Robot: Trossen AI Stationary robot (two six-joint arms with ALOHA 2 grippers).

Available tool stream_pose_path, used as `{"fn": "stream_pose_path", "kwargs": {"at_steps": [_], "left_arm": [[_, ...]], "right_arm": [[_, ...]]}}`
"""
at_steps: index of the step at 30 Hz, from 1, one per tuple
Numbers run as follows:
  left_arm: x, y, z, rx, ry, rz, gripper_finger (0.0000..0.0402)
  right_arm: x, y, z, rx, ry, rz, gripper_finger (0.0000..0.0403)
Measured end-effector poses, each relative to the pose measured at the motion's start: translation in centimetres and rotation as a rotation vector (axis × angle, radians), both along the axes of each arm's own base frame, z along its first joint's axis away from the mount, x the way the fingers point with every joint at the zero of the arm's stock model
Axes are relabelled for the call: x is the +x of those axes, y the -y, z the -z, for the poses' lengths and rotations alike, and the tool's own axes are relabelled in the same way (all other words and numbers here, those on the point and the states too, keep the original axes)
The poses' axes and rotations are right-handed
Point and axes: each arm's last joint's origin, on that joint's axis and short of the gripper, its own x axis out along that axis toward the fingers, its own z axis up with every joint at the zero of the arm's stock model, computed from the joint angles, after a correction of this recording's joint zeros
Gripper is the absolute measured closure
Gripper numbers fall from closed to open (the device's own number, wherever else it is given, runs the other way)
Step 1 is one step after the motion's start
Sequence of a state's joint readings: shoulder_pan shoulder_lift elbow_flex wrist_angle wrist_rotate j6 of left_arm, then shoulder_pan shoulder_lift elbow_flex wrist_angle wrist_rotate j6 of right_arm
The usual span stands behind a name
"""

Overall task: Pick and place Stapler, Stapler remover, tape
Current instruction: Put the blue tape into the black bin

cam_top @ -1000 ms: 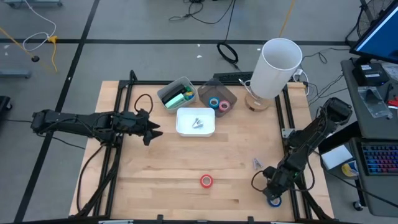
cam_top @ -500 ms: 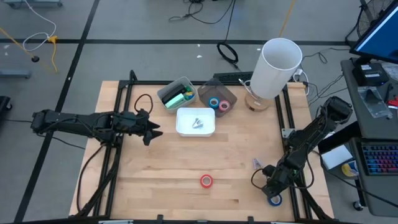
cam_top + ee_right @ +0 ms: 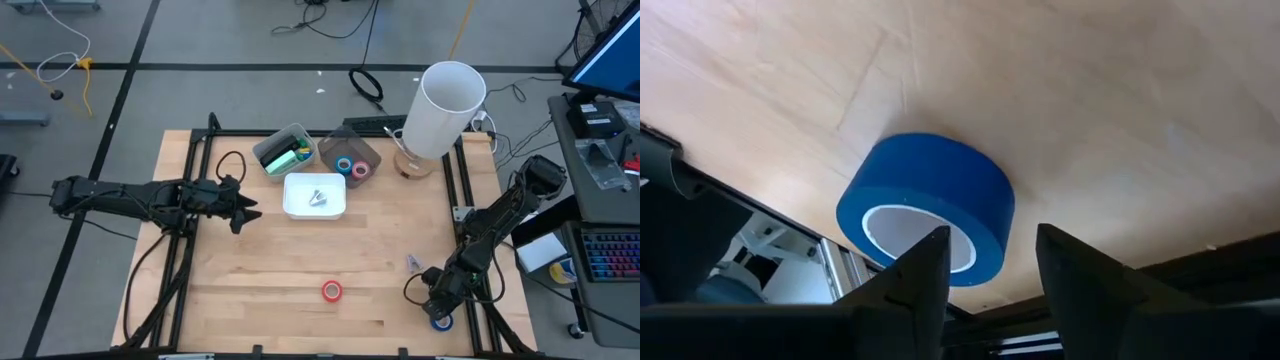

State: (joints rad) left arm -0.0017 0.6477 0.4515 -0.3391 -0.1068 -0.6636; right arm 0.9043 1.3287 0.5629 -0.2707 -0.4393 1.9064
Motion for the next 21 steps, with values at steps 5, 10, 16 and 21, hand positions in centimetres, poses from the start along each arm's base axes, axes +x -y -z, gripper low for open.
{"fn": "stream_pose_path", "kwargs": {"at_steps": [5,10,16,21], "left_arm": [[0.0,0.0,0.0,0.002,-0.001,0.001,0.0140],[0.0,0.0,0.0,0.005,-0.001,0.003,0.0140],[0.0,0.0,0.0,0.007,-0.001,-0.001,0.0140],[0.0,-0.1,0.0,0.022,-0.001,-0.026,0.0140]], "right_arm": [[0.0,0.0,0.0,-0.002,0.001,-0.002,0.0256],[-0.1,0.2,0.1,-0.032,-0.003,0.011,0.0256],[-0.2,0.4,0.4,-0.073,-0.037,0.041,0.0274],[-0.5,0.7,1.1,-0.130,-0.105,0.061,0.0312]]}}
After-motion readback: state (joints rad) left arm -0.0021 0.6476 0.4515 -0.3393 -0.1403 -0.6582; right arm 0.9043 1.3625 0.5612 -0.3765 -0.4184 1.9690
